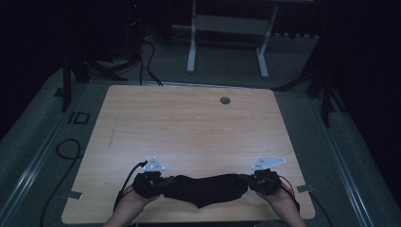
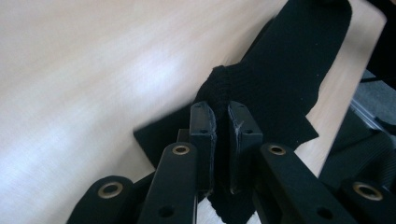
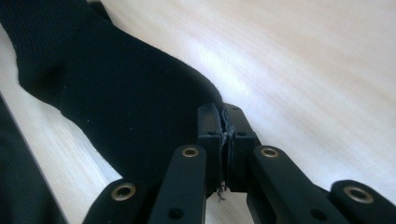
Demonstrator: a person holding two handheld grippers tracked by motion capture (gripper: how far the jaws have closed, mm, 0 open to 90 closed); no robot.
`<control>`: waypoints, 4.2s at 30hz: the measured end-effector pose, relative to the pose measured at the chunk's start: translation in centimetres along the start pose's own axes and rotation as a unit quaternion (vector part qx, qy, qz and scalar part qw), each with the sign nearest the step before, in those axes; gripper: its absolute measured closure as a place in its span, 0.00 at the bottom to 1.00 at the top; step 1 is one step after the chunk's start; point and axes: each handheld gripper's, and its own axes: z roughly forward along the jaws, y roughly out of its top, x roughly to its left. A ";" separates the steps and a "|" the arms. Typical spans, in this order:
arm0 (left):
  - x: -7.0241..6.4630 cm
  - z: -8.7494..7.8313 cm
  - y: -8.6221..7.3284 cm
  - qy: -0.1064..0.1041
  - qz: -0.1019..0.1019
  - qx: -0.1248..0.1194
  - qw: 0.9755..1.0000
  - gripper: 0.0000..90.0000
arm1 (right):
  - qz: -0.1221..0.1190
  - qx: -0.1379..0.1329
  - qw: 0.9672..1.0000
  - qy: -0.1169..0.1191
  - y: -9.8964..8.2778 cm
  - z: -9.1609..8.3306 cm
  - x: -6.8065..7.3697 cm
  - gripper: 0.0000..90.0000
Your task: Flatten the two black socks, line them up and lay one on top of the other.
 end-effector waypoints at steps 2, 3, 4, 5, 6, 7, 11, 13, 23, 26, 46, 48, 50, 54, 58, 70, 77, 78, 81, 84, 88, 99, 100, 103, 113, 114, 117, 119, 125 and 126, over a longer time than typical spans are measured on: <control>0.4 0.8 -0.5 -0.002 -0.011 0.011 1.000 0.92 | 0.014 0.019 1.000 0.004 -0.7 1.2 -0.5 0.97; 0.5 1.2 -0.6 0.000 -0.009 0.013 1.000 0.92 | 0.017 0.025 1.000 0.004 -1.0 1.8 -0.6 0.96; 0.5 1.2 -0.6 0.000 -0.009 0.013 1.000 0.91 | 0.017 0.025 1.000 0.004 -1.0 1.8 -0.6 0.96; 0.6 1.7 -0.9 0.005 -0.005 0.016 1.000 0.91 | 0.025 0.032 0.999 0.002 -1.5 2.6 -1.1 0.96; 0.7 1.9 -1.0 0.009 0.000 0.018 1.000 0.91 | 0.029 0.030 0.999 0.003 -1.6 2.7 -1.2 0.96; 0.7 1.9 -1.0 0.009 0.000 0.018 1.000 0.91 | 0.029 0.030 0.999 0.003 -1.6 2.7 -1.2 0.96; 0.6 2.7 -1.4 0.019 0.015 0.036 0.999 0.87 | 0.023 0.033 0.999 -0.008 -1.6 2.7 -1.4 0.96; 0.5 2.5 -1.5 0.023 0.015 0.035 0.999 0.78 | 0.023 0.034 0.999 -0.009 -1.6 2.7 -1.4 0.96; 1.4 0.5 -1.4 0.060 0.002 0.000 0.998 0.77 | 0.028 0.032 0.999 -0.007 -1.7 2.7 -1.6 0.96; 1.3 1.1 -1.2 0.044 0.003 0.016 0.999 0.82 | 0.028 0.032 0.999 -0.007 -1.7 2.7 -1.6 0.96; 1.3 1.0 -0.4 0.098 0.007 -0.012 0.995 0.78 | 0.027 0.033 0.999 -0.008 -1.7 2.8 -1.6 0.96; 1.5 0.9 -0.6 0.094 0.002 -0.019 0.995 0.76 | 0.029 0.034 0.999 -0.005 -1.7 2.7 -1.6 0.92; 1.3 0.7 -0.5 0.091 0.012 -0.031 0.995 0.76 | 0.030 0.030 0.999 -0.011 -1.6 2.6 -1.6 0.83; 0.4 0.5 -0.3 0.075 0.038 -0.050 0.995 0.84 | 0.027 0.009 1.000 -0.012 -1.1 1.5 -1.3 0.77; -0.1 1.5 -0.4 0.073 0.069 -0.034 0.994 0.96 | 0.004 -0.010 1.000 -0.027 -0.2 0.4 -0.1 0.97; 0.9 3.0 -1.5 0.058 0.059 0.000 0.997 1.00 | 0.001 0.038 0.999 0.002 -1.5 3.5 0.5 0.99; 1.3 3.6 -1.0 0.052 0.060 -0.006 0.997 0.99 | 0.005 0.034 0.999 -0.021 -0.9 3.8 -1.1 0.99; 1.4 3.6 -0.9 0.051 0.059 -0.006 0.997 0.99 | 0.005 0.034 0.999 -0.023 -0.8 3.9 -1.3 0.99; 1.7 4.1 -0.4 0.050 0.055 -0.010 0.997 0.99 | 0.005 0.036 0.999 -0.032 -0.3 4.2 -2.1 0.99; 2.1 4.5 0.2 0.055 0.055 -0.013 0.997 0.99 | 0.008 0.035 0.999 -0.040 0.2 4.5 -2.9 0.99; 2.7 5.2 1.2 0.061 0.057 -0.018 0.996 0.99 | 0.013 0.036 0.998 -0.049 1.1 5.0 -4.3 0.99; 4.4 6.2 2.4 0.070 0.054 -0.033 0.996 0.99 | 0.030 0.031 0.998 -0.046 2.1 5.8 -6.0 0.99; 4.4 6.2 2.4 0.069 0.055 -0.033 0.996 0.99 | 0.029 0.032 0.998 -0.045 2.1 5.8 -6.0 0.99; 4.4 6.1 2.4 0.059 0.053 -0.035 0.996 0.93 | 0.035 0.031 0.998 -0.038 2.2 5.7 -6.1 0.98; 3.6 5.0 2.2 0.033 0.055 -0.069 0.996 0.40 | 0.010 -0.016 0.999 -0.028 2.8 4.4 -4.9 0.53; 3.6 4.9 2.1 0.027 0.057 -0.074 0.995 0.35 | 0.005 -0.018 0.999 -0.029 2.8 4.3 -4.8 0.48; 3.3 4.5 1.8 0.032 0.066 -0.078 0.994 0.20 | -0.001 -0.031 0.999 -0.033 2.6 4.0 -4.5 0.32; 3.3 4.2 1.5 0.040 0.070 -0.087 0.993 0.16 | -0.002 -0.038 0.999 -0.032 2.3 3.8 -4.5 0.20; 3.5 3.3 0.9 0.064 0.068 -0.107 0.990 0.10 | 0.002 -0.053 0.997 -0.053 1.1 3.2 -4.8 0.15; 3.7 3.1 0.7 0.069 0.064 -0.112 0.989 0.10 | 0.003 -0.057 0.997 -0.056 0.9 3.0 -5.0 0.15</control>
